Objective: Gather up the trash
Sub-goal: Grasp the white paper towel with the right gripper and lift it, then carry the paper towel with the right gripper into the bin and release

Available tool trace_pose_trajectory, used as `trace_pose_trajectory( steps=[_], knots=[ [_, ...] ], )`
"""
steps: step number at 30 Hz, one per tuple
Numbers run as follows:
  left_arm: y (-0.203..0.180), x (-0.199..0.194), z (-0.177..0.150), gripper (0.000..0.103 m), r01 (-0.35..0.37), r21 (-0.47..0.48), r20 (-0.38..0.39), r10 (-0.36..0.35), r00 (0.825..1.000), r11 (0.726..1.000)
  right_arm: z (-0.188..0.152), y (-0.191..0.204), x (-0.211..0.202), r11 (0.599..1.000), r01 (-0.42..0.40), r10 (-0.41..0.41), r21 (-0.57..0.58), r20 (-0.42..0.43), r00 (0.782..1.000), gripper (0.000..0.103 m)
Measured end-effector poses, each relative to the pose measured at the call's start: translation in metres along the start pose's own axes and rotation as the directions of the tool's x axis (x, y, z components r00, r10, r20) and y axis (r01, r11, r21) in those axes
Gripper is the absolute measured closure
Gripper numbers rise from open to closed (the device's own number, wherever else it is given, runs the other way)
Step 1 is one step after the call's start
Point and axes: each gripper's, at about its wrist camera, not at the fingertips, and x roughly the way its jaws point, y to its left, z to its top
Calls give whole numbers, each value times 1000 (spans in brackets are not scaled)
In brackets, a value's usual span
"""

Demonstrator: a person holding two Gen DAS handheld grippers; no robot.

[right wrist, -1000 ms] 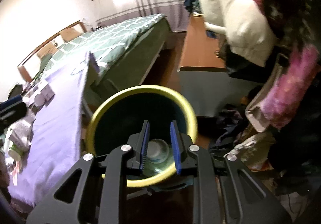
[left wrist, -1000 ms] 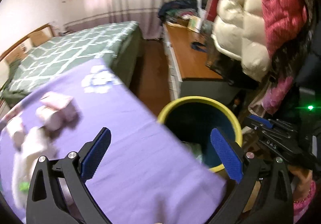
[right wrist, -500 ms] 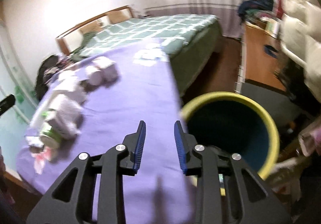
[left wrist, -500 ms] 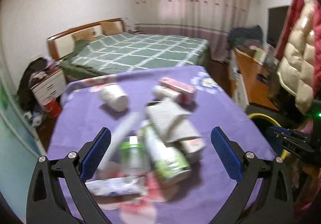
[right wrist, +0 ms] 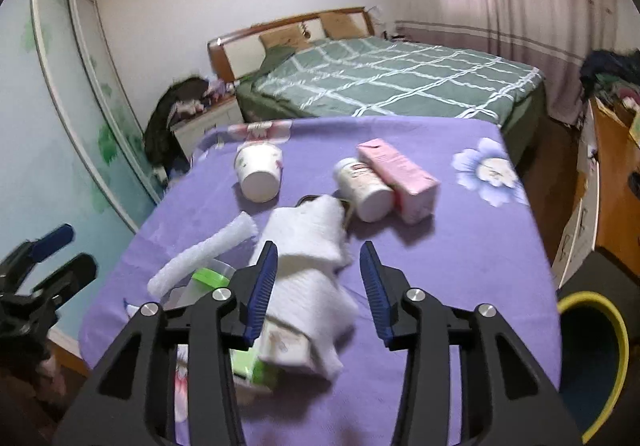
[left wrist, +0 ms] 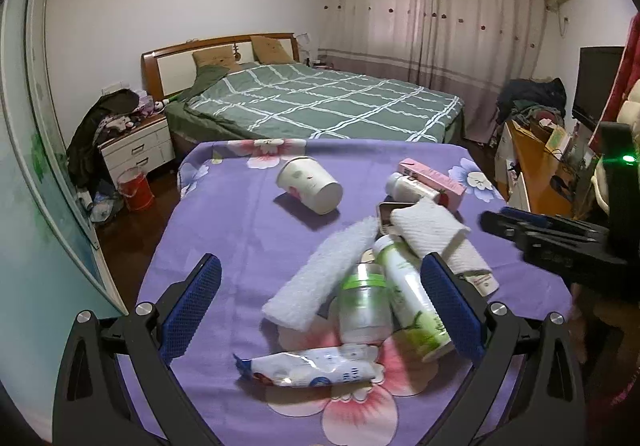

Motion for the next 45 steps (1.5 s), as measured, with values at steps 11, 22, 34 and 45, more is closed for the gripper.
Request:
trace_pose_trajectory(
  steps=[11, 22, 34, 45],
  knots=[
    [7, 7, -5, 5, 14, -19, -18, -14, 1000, 1000, -1, 19, 41, 994, 68, -74, -82, -74, 994, 73],
    [1, 11, -7, 5, 23, -11, -22, -23, 1000, 1000, 5, 16, 27, 996, 51, -54, -76, -39, 998, 98],
    [-8, 9, -9, 5, 41, 3, -20, -40, 999, 999, 18, -24, -70, 998, 58, -59, 12, 148, 987, 98],
    [-36, 10, -11, 5, 89, 34, -30, -88, 996, 995, -34, -131, -120, 941, 282, -304, 185, 103, 947, 98]
  ],
)
